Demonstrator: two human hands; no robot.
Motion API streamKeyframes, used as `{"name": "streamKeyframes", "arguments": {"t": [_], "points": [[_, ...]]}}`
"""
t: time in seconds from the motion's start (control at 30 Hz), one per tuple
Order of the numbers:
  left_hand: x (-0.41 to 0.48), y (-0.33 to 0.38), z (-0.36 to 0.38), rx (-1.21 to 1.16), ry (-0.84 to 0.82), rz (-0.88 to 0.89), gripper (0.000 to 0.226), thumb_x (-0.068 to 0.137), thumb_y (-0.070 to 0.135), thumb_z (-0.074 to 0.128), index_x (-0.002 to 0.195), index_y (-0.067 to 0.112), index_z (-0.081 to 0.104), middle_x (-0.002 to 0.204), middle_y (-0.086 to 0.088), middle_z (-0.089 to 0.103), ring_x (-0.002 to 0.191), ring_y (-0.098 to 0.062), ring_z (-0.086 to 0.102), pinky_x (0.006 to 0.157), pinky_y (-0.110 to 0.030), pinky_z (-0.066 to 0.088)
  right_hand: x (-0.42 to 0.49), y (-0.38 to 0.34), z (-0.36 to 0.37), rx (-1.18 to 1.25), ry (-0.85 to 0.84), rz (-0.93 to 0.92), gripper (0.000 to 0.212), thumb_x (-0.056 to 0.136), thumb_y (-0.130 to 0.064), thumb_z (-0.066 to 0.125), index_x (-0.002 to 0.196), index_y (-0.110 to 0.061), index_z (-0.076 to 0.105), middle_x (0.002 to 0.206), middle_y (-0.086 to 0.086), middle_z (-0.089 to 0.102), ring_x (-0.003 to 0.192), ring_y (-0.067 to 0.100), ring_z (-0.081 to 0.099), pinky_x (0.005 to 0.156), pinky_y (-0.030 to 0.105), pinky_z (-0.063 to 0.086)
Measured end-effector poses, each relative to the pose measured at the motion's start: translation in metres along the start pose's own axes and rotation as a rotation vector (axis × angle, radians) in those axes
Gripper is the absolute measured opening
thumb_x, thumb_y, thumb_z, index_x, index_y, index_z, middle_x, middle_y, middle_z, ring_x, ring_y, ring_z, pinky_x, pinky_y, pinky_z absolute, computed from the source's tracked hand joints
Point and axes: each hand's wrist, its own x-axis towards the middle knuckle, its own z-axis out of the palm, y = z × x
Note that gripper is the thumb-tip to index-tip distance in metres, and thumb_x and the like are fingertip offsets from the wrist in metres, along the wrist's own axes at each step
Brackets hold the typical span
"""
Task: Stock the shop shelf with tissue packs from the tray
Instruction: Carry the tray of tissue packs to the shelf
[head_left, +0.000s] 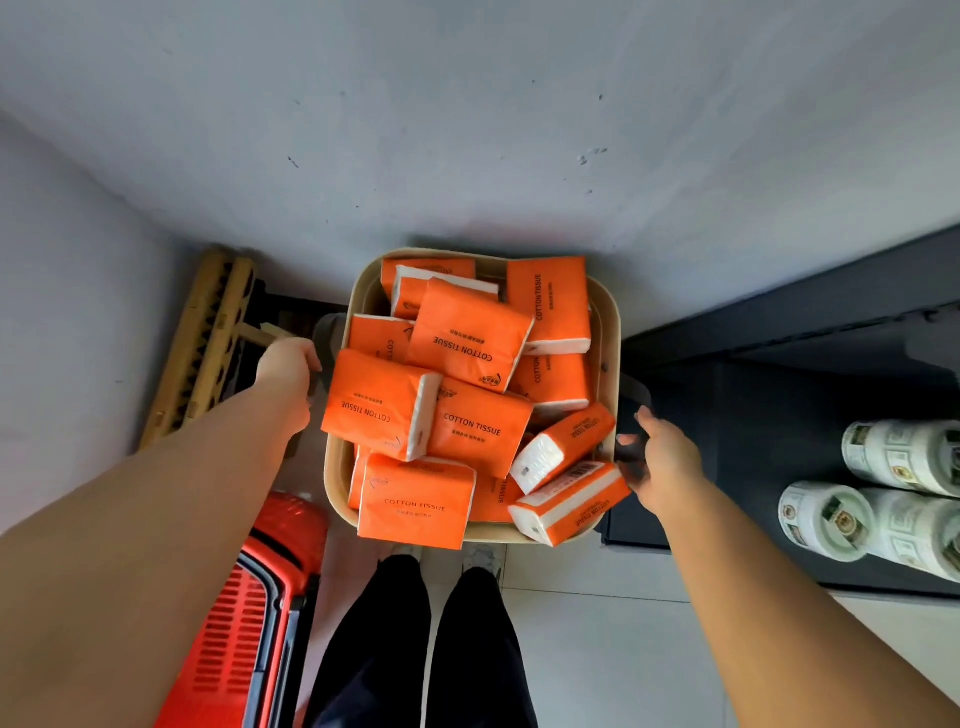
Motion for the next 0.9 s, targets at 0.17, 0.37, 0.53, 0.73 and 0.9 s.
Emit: {"name": "streamKeyframes", "arguments": {"t": [0.17,0.37,0.53,0.73,0.9], "points": [[0.002,-0.007,-0.006,-0.105,-0.071,-0.051,0.046,0.034,0.011,0.047,0.079,0.019,0.038,0.113,-0.007,0.052,0.107,-0.028,0.054,0.091,-0.048,0.047,-0.002,0.006,0.009,-0.030,0.068,-0.067,0.036,0.098,-0.039,0.051,0.131,-0.026,0.047,0.089,0.006,0.062,0.087,0.028,0.064,0.088,0.054,0.054],[0.005,-0.012,-0.003,-0.271,-0.227,-0.103,0.040,0.047,0.013,0.052,0.082,0.021,0.034,0.103,-0.005,0.049,0.083,-0.021,0.049,0.078,-0.038,0.044,0.003,0.008,0.007,0.044,0.076,-0.030,0.034,0.097,-0.040,0.053,0.127,-0.022,0.053,0.077,0.002,0.056,0.079,0.025,0.060,0.089,0.053,0.053],[0.016,-0.009,-0.001,-0.114,-0.118,-0.032,0.035,0.068,0.019,0.061,0.102,0.019,0.066,0.120,-0.005,0.063,0.102,-0.023,0.062,0.088,-0.040,0.052,0.005,0.012,0.002,0.182,0.020,0.024,0.026,0.095,-0.039,0.058,0.114,-0.022,0.061,0.073,0.002,0.053,0.071,0.022,0.058,0.073,0.043,0.056],[0.013,0.016,-0.003,0.075,-0.021,0.128,0.010,0.069,0.006,0.055,0.074,0.014,0.059,0.089,-0.004,0.061,0.081,-0.016,0.061,0.077,-0.028,0.051,-0.005,0.006,-0.001,0.345,-0.059,-0.025,0.025,0.097,-0.023,0.058,0.120,-0.022,0.049,0.089,0.001,0.062,0.077,0.014,0.061,0.076,0.038,0.055],[-0.011,0.017,-0.008,0.284,-0.160,0.324,0.019,0.069,-0.004,0.050,0.061,0.012,0.047,0.067,-0.005,0.047,0.061,-0.019,0.043,0.060,-0.030,0.036,-0.028,-0.008,-0.004,0.422,-0.215,-0.017,0.020,0.094,-0.031,0.058,0.109,-0.017,0.058,0.094,0.004,0.063,0.084,0.016,0.062,0.075,0.035,0.049]]}}
